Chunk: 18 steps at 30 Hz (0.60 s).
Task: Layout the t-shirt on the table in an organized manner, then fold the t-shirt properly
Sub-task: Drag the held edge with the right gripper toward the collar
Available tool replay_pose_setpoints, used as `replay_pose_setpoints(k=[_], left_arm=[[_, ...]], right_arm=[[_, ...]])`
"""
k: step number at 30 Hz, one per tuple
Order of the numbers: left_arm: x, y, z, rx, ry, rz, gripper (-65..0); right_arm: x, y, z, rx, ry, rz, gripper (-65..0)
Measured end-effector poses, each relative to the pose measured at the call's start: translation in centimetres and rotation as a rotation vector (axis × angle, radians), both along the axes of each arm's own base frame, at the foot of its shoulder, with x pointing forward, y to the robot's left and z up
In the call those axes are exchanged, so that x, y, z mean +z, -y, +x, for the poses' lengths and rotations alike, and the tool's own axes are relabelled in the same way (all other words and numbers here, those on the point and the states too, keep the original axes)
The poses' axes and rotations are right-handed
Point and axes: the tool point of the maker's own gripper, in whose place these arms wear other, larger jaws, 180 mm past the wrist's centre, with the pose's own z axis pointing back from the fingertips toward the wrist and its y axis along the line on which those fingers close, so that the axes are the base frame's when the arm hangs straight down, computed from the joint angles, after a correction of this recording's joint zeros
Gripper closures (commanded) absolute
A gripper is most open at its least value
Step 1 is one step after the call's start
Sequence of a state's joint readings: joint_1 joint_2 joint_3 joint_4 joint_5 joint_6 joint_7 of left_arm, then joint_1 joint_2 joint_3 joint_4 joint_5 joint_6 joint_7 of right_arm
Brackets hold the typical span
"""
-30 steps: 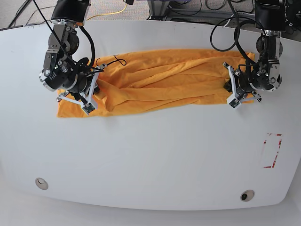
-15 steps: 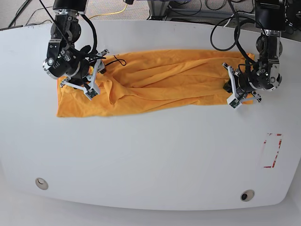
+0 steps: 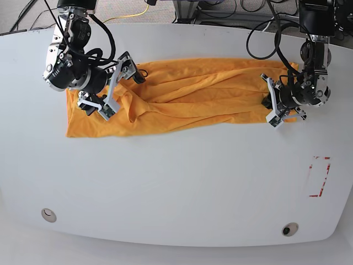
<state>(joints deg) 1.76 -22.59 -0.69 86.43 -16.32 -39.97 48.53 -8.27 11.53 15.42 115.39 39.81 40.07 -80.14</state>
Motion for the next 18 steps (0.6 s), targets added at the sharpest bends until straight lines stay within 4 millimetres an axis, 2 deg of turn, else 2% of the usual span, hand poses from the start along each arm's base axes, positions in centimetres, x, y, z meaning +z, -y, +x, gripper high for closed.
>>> replay_pose_setpoints(k=[5,10,18], left_arm=[[0.0,-0.1,0.0,0.0,-0.001,0.004,-2.8],[0.0,0.0,0.0,0.0,0.001,-0.002,-2.8],[-0.1,0.0,-0.1,0.0,0.0,0.002,-2.8]], right_arm=[[0.4,1.0,0.9,-0.02,0.002,0.001,-64.4],[1.0,0.1,2.4,-0.015,0.03,0.063,-64.4],[-1.7,-0.3,1.5,0.017,-0.059,0.05,-64.2]])
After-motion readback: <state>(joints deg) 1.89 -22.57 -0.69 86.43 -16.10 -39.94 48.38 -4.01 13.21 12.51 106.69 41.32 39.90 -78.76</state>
